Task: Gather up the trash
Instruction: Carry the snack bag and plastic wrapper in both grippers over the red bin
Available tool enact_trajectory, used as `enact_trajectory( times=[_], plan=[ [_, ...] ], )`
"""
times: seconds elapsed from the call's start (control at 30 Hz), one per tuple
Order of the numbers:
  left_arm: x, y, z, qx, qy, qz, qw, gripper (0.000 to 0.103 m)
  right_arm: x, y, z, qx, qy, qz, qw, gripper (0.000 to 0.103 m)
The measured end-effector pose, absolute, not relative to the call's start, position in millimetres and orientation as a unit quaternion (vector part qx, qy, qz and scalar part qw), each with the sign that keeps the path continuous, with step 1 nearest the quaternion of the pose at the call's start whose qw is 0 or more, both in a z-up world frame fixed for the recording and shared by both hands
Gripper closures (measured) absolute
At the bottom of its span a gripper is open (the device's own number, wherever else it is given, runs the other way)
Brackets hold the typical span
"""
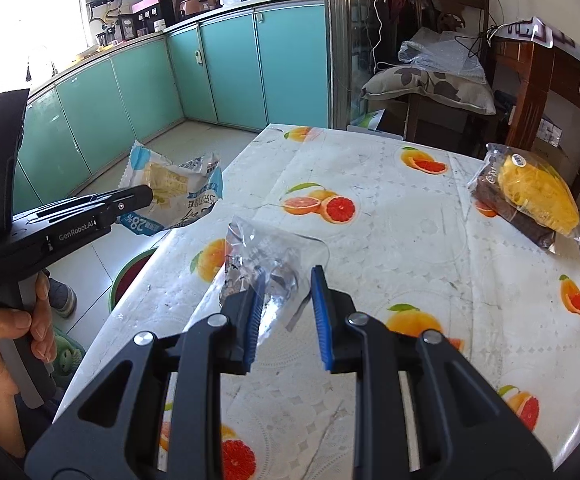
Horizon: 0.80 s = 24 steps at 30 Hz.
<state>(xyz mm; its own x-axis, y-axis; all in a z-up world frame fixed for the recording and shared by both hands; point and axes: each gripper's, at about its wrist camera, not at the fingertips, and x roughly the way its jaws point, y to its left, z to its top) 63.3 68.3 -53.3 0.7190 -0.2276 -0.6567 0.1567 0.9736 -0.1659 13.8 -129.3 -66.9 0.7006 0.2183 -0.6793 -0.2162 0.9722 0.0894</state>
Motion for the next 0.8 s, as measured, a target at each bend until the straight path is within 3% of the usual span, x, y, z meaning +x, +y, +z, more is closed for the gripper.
enact_trajectory(
  times=[0.8],
  plan=[
    [74,156,-85,-0.099,0.388,-0.038,0.915,0.095,43,-44,-68,-0.033,0.373,0.176,0.910,0.079]
  ],
)
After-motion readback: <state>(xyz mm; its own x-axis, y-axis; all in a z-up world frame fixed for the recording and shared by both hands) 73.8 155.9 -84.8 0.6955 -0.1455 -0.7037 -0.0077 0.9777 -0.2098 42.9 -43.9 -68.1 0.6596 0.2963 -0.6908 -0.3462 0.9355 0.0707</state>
